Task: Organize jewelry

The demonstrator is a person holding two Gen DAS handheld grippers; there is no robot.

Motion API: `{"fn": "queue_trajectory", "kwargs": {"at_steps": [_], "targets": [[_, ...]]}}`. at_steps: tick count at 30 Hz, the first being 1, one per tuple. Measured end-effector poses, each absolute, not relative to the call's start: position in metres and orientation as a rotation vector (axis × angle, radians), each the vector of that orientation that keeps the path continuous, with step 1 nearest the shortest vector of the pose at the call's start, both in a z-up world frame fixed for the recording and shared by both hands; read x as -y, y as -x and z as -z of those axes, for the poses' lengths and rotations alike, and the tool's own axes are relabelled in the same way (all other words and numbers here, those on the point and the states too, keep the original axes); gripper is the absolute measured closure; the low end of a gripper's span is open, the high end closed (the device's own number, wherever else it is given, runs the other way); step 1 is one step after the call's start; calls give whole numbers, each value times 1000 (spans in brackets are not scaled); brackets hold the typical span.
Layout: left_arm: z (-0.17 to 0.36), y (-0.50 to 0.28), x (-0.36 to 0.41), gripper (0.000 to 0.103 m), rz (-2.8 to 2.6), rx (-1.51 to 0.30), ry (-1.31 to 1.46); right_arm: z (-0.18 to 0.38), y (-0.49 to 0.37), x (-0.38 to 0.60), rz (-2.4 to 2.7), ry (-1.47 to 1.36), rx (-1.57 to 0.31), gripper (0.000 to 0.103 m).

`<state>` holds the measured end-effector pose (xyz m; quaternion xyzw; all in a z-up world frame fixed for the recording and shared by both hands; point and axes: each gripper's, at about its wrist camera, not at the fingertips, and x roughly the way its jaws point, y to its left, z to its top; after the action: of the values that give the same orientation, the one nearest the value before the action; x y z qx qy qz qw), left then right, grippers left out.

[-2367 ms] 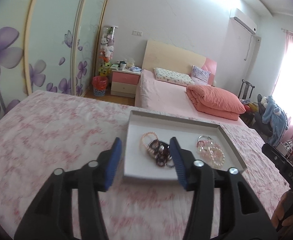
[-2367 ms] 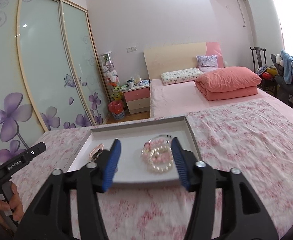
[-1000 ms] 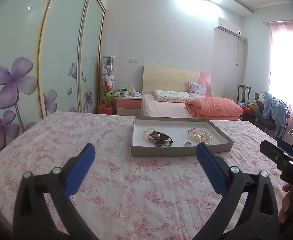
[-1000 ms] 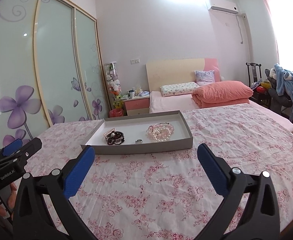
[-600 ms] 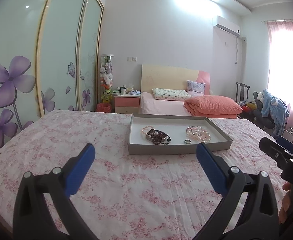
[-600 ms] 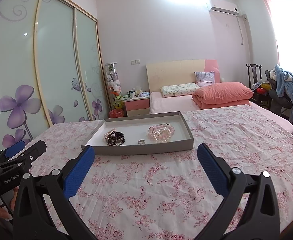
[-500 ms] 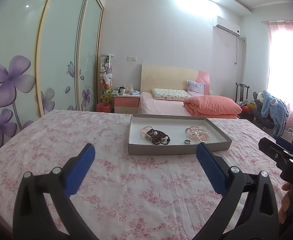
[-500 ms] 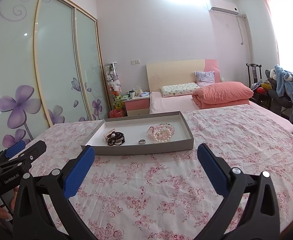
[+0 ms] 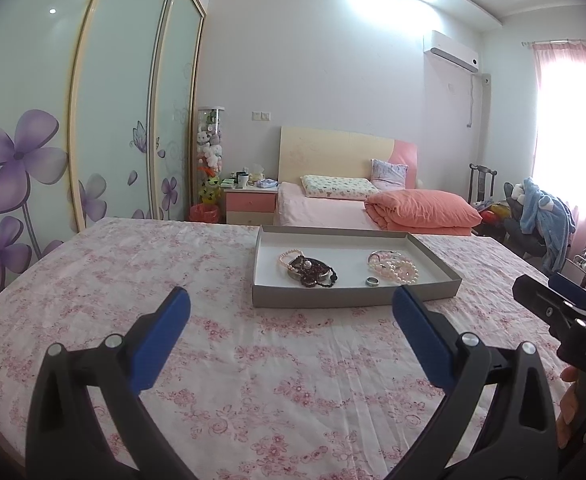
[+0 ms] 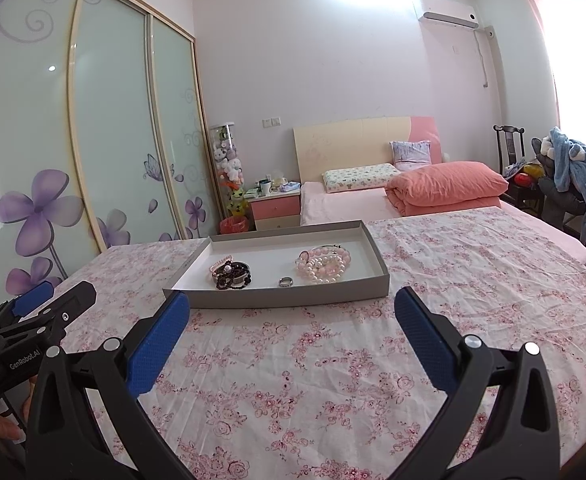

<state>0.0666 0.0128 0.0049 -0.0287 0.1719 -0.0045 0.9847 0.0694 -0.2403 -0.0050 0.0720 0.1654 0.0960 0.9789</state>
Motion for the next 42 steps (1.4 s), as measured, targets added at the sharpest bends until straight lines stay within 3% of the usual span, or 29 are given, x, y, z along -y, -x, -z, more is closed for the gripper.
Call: {"fn": "queue_trajectory", "kwargs": {"at_steps": [42], "targets": [[-1,-65,-13,4,5,-349,58,3,-69,240,-199,-149,-340,2]]}}
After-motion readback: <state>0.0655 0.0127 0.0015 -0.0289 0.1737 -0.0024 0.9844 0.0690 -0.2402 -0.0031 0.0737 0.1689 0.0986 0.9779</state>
